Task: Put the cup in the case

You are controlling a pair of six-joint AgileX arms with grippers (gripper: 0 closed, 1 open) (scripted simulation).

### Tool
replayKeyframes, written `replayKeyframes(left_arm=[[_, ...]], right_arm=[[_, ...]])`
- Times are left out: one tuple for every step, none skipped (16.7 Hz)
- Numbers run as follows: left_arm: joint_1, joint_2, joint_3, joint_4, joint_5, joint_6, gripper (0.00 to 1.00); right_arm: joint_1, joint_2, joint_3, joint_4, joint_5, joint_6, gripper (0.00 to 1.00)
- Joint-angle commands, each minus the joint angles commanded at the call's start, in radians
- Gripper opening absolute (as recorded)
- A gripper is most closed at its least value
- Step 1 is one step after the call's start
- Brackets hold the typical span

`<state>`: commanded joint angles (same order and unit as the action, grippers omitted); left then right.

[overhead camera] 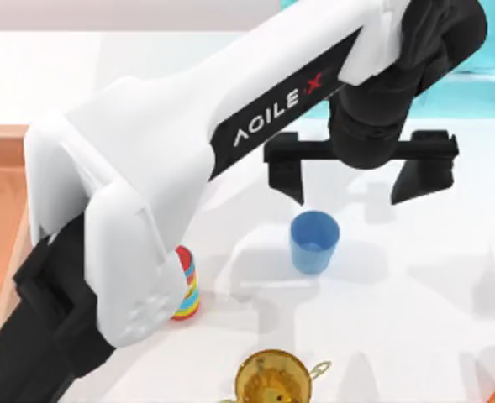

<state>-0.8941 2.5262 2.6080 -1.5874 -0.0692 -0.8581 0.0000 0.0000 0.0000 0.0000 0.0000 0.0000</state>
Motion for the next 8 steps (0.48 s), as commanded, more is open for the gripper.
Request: replayKeyframes(left_arm=[[0.000, 0.000, 0.000, 0.000, 0.000, 0.000, 1.00], [0.005, 0.001, -0.002, 0.002, 0.001, 0.001, 1.00], [0.004, 0.001, -0.005, 0.005, 0.001, 0.001, 1.00], [0.004, 0.000, -0.018, 0.018, 0.001, 0.003, 1.00], [0.005, -0.003, -0.042, 0.041, 0.000, 0.004, 1.00], [0.006, -0.006, -0.076, 0.073, 0.000, 0.006, 1.00], [0.008, -0.010, -0.118, 0.111, 0.000, 0.008, 1.00], [0.009, -0.014, -0.167, 0.154, 0.000, 0.009, 1.00]], right_arm=[[0.000, 0.000, 0.000, 0.000, 0.000, 0.000, 1.00], [0.000, 0.000, 0.000, 0.000, 0.000, 0.000, 1.00], [0.000, 0.000, 0.000, 0.000, 0.000, 0.000, 1.00], [0.000, 0.000, 0.000, 0.000, 0.000, 0.000, 1.00], [0.000, 0.000, 0.000, 0.000, 0.000, 0.000, 1.00], [0.000, 0.000, 0.000, 0.000, 0.000, 0.000, 1.00], [0.000, 0.000, 0.000, 0.000, 0.000, 0.000, 1.00], [0.000, 0.000, 0.000, 0.000, 0.000, 0.000, 1.00]])
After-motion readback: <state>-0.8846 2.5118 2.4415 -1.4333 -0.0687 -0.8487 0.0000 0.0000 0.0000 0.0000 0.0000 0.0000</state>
